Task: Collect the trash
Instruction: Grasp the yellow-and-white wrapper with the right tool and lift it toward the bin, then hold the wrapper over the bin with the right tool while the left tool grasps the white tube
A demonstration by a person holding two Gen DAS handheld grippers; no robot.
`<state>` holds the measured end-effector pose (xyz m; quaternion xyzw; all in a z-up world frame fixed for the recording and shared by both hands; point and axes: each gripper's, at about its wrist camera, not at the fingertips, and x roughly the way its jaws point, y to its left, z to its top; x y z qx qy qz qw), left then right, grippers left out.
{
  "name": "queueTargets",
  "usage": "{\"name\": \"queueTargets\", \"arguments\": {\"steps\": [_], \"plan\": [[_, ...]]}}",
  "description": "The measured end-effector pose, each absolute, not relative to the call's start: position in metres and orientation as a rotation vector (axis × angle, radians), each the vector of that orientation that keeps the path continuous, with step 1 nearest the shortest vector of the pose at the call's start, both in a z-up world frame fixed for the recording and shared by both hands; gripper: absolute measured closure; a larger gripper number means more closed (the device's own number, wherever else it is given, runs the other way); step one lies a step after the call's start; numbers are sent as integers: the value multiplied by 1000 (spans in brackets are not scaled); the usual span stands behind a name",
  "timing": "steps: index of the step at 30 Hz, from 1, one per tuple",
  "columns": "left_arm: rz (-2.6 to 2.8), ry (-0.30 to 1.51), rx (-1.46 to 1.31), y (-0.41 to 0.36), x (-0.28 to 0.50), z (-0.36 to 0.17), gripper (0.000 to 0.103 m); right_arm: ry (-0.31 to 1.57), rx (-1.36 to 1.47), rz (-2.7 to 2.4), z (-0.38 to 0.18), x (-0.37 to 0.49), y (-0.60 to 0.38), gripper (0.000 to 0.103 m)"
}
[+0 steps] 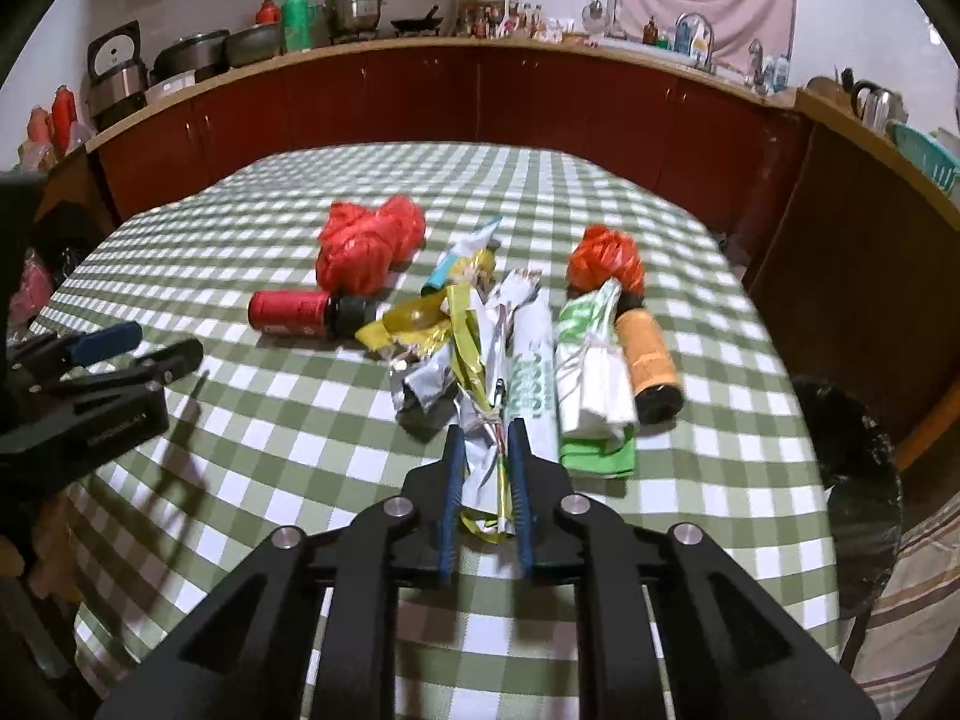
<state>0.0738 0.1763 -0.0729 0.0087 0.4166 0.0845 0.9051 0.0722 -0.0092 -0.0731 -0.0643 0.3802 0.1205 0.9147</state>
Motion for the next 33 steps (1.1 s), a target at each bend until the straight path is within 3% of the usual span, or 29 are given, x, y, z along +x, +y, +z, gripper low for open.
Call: {"name": "queueTargets", "arguments": {"steps": [33], "plan": [[-10, 853, 129, 35, 86, -69, 44, 674, 23, 62, -58, 76, -160, 87]]}}
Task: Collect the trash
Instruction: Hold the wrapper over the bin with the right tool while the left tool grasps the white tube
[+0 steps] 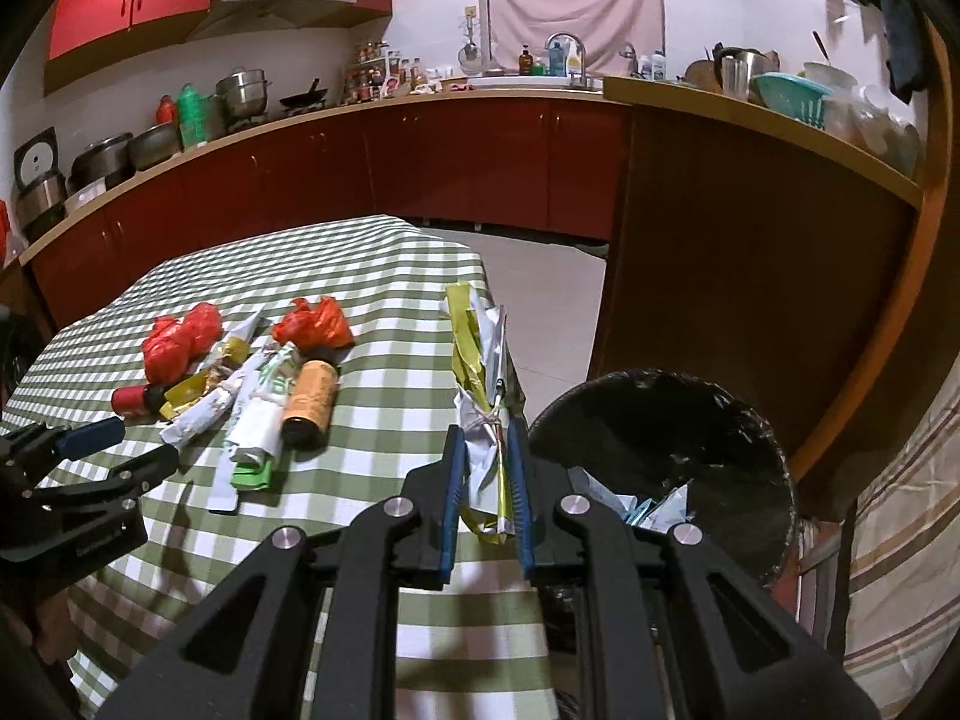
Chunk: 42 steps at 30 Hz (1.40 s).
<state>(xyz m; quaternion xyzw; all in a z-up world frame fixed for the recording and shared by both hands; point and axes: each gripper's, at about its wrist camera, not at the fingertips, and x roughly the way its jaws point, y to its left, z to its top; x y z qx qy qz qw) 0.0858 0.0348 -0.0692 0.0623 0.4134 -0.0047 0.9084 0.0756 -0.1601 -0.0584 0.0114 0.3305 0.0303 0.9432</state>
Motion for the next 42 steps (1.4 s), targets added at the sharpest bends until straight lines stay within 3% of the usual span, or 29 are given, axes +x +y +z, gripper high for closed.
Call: {"name": "queueTargets", "arguments": {"steps": [3, 8, 12, 16, 42], "plan": [[-14, 850, 144, 27, 90, -71, 47, 676, 38, 64, -62, 77, -165, 87], [-10, 859, 150, 24, 99, -75, 62, 677, 55, 68, -64, 78, -170, 87], [-20, 866, 152, 21, 106, -80, 80, 678, 64, 71, -65, 79, -174, 87], [-43, 855, 161, 17, 105, -82, 87, 683, 70, 70, -67, 80, -177, 87], [-100, 723, 122, -4, 76, -39, 88, 653, 48, -2, -59, 70, -191, 87]]}}
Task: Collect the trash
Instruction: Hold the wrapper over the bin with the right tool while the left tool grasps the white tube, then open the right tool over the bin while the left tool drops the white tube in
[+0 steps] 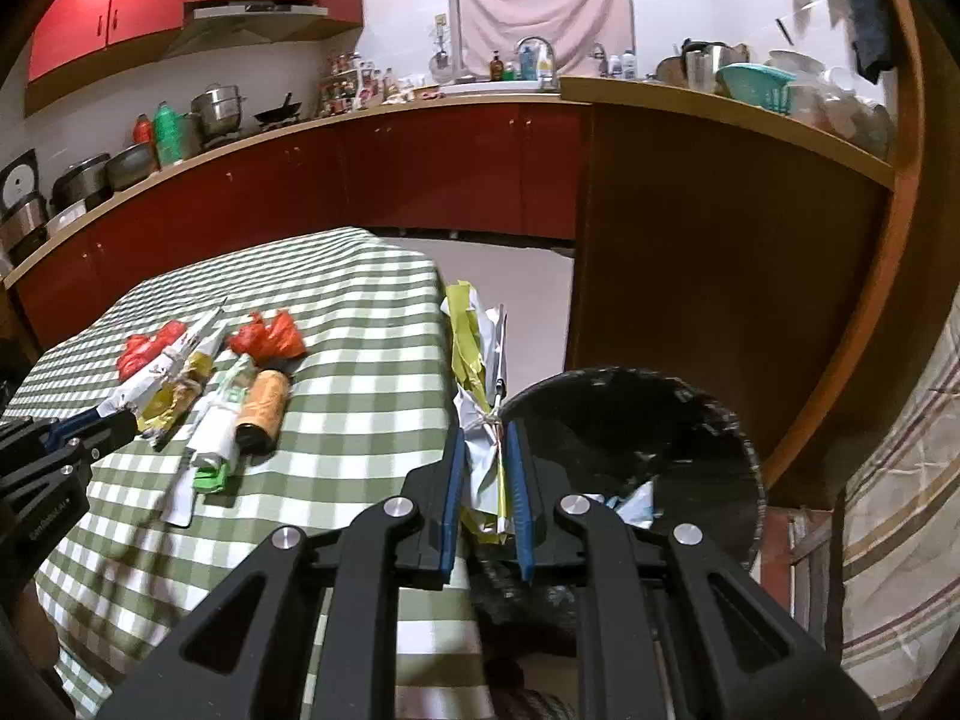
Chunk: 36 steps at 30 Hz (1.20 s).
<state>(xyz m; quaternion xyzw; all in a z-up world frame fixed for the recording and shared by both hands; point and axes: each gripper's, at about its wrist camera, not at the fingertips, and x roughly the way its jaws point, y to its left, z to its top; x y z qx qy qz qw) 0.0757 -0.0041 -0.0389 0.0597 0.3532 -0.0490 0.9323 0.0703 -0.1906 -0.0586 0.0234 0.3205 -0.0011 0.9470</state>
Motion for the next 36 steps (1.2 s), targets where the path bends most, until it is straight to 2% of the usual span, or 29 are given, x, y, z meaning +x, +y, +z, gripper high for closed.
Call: {"name": "queueTargets", "arguments": {"steps": [21, 36], "plan": [[-278, 657, 199, -131, 111, -43, 88, 646, 65, -169, -66, 71, -250, 87], [-337, 715, 259, -181, 125, -66, 88, 664, 118, -183, -80, 80, -280, 87]]}}
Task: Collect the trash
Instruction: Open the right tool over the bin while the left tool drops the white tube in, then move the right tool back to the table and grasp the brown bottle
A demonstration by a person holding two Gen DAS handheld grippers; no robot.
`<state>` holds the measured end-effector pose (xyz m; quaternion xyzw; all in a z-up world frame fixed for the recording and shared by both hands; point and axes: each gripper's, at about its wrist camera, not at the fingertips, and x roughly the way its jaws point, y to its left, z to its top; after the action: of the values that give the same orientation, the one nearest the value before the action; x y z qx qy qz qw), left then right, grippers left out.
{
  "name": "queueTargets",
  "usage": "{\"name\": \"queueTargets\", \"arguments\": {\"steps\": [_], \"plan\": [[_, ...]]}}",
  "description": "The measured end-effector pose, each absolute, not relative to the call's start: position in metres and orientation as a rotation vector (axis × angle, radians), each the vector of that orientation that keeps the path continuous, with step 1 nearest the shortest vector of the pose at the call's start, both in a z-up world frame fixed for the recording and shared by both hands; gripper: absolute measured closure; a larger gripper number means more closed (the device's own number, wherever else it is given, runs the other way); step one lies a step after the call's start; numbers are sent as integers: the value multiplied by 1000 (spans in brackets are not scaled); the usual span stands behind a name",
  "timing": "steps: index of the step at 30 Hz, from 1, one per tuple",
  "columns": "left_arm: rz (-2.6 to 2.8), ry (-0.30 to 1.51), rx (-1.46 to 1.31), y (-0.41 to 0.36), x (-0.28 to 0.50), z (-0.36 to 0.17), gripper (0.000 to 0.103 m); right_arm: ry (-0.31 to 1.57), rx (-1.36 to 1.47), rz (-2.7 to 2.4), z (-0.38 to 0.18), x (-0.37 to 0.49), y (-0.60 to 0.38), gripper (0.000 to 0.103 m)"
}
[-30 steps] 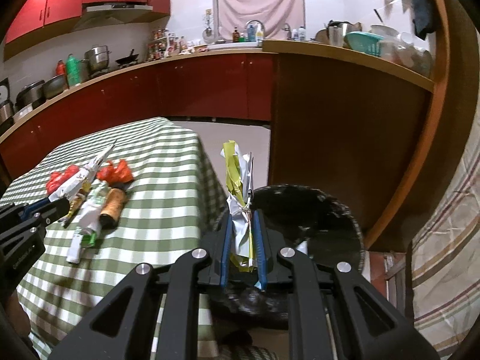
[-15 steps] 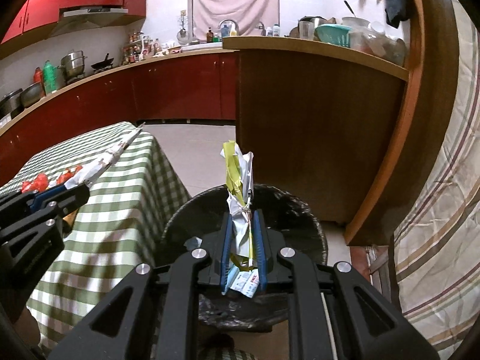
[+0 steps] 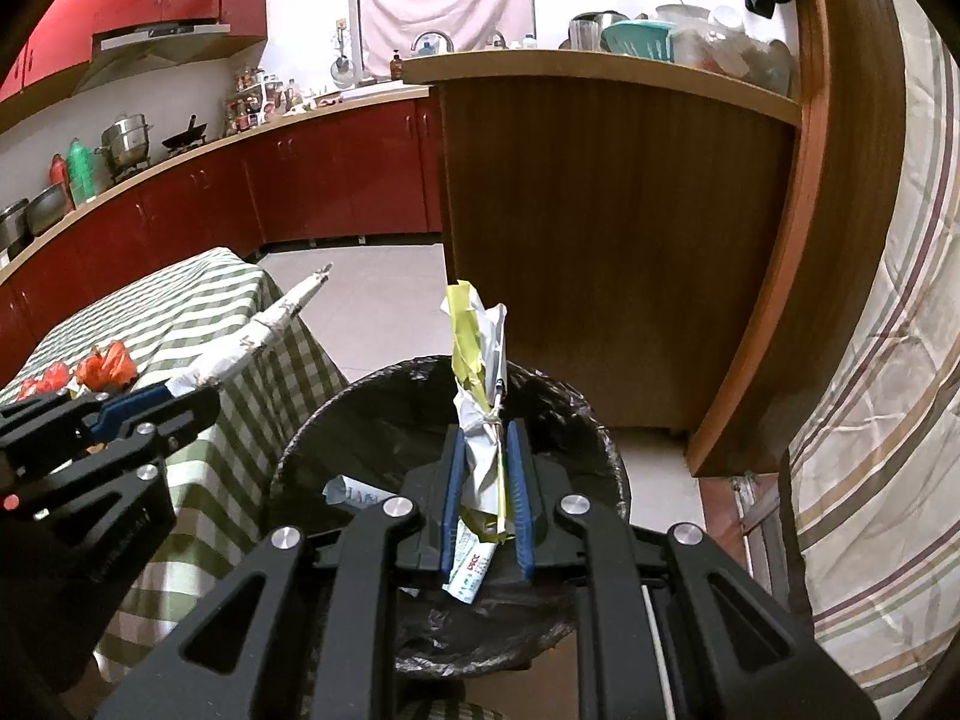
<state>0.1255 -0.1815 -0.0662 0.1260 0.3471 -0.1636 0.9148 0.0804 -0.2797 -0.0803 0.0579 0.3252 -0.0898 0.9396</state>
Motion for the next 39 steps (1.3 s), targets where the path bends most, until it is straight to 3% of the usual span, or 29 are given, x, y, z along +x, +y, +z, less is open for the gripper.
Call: {"name": "queueTargets", "arguments": {"steps": [6, 8, 16, 19, 39], "plan": [[-362, 753, 268, -189, 131, -70, 82, 676, 143, -179, -86, 86, -290, 83], [-359, 750, 271, -189, 130, -69, 73, 674, 155, -182, -87, 86, -292, 83], [-345, 751, 257, -186, 128, -67, 68, 667, 170, -191, -83, 82, -294, 83], [-336, 748, 247, -176, 124, -63, 63, 667, 178, -183, -80, 81, -292, 76], [-64, 803, 176, -17, 102, -46, 56, 679, 107, 59, -58, 91, -184, 74]]}}
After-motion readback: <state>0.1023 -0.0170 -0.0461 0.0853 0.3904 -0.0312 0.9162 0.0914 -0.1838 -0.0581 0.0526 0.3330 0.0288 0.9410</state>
